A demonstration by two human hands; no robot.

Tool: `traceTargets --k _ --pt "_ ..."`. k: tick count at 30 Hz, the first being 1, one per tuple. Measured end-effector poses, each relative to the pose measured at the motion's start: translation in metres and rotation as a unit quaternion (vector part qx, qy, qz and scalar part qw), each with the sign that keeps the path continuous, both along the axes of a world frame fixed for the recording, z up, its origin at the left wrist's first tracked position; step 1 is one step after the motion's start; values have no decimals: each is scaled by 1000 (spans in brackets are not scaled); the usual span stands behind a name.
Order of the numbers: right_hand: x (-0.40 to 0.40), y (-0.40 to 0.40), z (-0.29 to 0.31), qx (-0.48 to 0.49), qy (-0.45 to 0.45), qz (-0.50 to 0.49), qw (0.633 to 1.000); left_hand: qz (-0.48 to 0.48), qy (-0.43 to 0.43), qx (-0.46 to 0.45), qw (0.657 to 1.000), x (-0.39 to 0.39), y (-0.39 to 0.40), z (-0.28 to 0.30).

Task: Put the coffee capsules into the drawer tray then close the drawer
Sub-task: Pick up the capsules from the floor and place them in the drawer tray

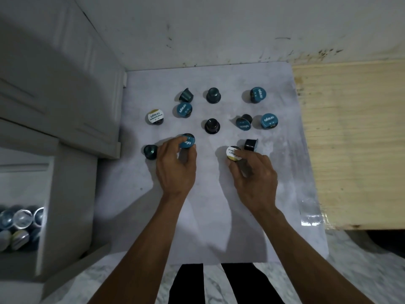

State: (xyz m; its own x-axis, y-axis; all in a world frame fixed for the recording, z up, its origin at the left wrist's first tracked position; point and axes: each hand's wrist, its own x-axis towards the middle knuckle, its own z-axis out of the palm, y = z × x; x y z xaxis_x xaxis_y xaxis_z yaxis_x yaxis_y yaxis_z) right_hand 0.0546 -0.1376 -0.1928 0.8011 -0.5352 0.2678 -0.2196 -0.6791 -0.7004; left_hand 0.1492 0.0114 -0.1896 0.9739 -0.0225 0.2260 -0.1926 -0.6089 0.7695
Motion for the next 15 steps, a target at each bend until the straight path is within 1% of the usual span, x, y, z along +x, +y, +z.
traceTargets --k 5,11,15 --pt "-6 7 24 64 9 14 998 -3 12 -37 999 -20 11 27" --pt "-7 27 83 102 -29 47 993 13 -2 -40 999 -46 45 83" --pt "-1 54 123 126 -52 76 988 22 -22 -50 998 -57 77 128"
